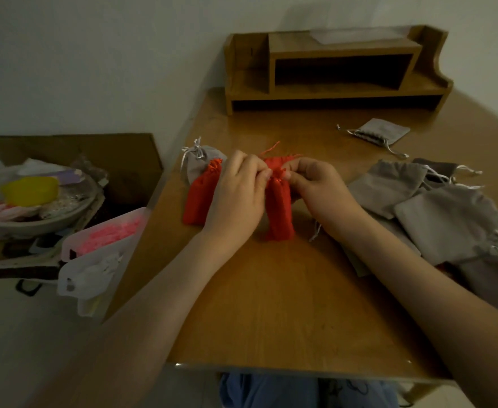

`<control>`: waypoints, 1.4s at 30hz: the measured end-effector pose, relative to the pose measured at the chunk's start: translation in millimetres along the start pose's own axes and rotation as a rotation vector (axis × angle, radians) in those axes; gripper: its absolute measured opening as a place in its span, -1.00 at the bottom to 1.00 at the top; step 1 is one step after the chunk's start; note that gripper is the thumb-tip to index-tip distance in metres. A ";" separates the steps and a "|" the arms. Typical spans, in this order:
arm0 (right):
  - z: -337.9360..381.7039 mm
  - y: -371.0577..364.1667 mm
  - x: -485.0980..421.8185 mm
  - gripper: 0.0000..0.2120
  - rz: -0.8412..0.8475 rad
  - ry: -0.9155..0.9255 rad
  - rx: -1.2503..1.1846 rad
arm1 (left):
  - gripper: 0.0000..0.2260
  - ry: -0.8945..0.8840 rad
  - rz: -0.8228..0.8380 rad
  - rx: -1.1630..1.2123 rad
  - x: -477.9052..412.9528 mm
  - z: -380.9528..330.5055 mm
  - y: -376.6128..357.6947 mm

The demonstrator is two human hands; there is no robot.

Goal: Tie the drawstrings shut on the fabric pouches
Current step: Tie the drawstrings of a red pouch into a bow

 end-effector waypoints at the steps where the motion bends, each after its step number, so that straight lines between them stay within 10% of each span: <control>1: 0.5 0.4 -0.3 -0.82 0.011 0.007 0.000 | -0.86 0.019 -0.001 0.018 -0.1 -0.5 0.0; 16: 5.2 7.8 0.9 -0.92 -0.156 0.447 0.571 | -0.88 0.049 -0.033 0.111 -0.5 -1.0 2.2; 31: -1.2 17.0 -4.2 -0.95 -0.216 0.401 0.528 | -0.84 0.016 -0.093 0.090 -0.7 2.3 7.8; 42: 6.6 17.9 0.6 -0.92 -0.163 0.292 0.276 | -0.80 0.250 0.294 0.367 1.6 -3.2 2.9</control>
Point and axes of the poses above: each hand's wrist, its own x-axis away from the middle knuckle, its own y-axis out of the back of the hand, z = x × y, the point moved 2 cm from there along -x, towards the middle knuckle, and after that the axes turned 6 degrees about -y, right-handed, at the moved point
